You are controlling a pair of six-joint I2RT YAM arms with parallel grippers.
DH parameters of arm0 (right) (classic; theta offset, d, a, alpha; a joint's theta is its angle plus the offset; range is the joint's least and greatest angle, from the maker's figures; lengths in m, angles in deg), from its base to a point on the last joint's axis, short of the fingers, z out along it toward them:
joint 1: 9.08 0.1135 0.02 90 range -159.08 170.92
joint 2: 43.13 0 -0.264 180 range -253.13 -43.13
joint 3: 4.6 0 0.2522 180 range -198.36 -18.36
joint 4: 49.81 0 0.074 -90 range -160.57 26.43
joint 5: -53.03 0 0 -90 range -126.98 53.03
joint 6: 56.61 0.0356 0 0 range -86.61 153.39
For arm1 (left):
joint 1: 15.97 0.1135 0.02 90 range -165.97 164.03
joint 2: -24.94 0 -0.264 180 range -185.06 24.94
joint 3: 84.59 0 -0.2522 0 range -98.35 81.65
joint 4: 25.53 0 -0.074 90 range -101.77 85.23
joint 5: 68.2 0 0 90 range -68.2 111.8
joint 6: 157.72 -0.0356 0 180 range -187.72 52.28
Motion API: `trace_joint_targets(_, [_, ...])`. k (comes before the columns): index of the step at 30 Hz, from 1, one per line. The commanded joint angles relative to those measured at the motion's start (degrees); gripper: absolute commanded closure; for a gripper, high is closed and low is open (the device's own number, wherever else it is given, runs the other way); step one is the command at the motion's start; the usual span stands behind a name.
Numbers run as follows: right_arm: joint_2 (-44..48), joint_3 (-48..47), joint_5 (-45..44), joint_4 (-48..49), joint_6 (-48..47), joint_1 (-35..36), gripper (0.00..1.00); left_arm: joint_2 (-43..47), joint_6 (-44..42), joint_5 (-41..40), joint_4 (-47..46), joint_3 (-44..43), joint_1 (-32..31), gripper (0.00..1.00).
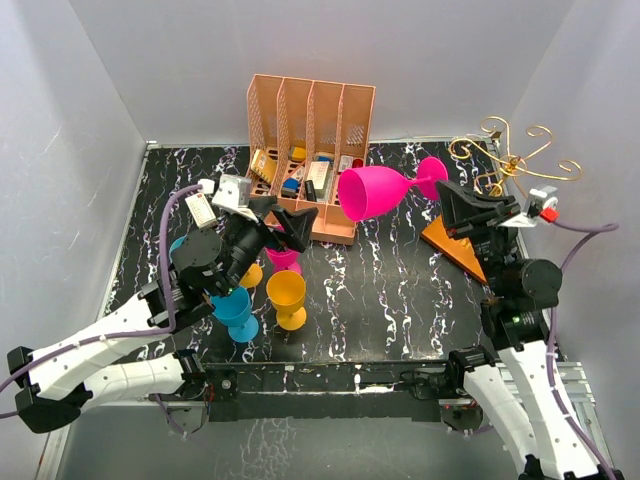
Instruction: Take the wine glass off the wine glass rack
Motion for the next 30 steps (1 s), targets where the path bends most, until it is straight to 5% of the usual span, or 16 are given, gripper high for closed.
trace_joint_targets(1, [4.7,3.6,-2.9,1.2,-5.8,0.8,0.92,1.4,9.3,12.5,-2.3,-2.2,0.8,0.03])
trace_joint_targets(11, [8.5,5.5,1.2,1.2,-5.4,0.8,0.92,-4.8,16.8,25.0,-5.3,-6.0,2.1,0.04])
trace_joint_targets(17, [9.8,5.9,3.1,1.1,-4.7,0.7,0.92,-7.9,21.4,30.4,-6.4,-6.5,5.0,0.16])
trace_joint_targets(22, [11.3,7.0,3.7,1.1,-5.3,0.8,0.92,-9.7,23.5,33.4,-6.7,-6.8,7.2,0.37])
trace_joint_targets(27, [12.2,7.2,2.7,-1.1,-7.4,0.8,0.92,-12.3,23.4,36.9,-4.7,-8.7,7.7,0.76])
trace_joint_targets(30, [13.0,7.2,0.6,-3.7,-9.1,0.8,0.9,-13.3,22.9,37.9,-3.0,-9.7,7.8,0.91])
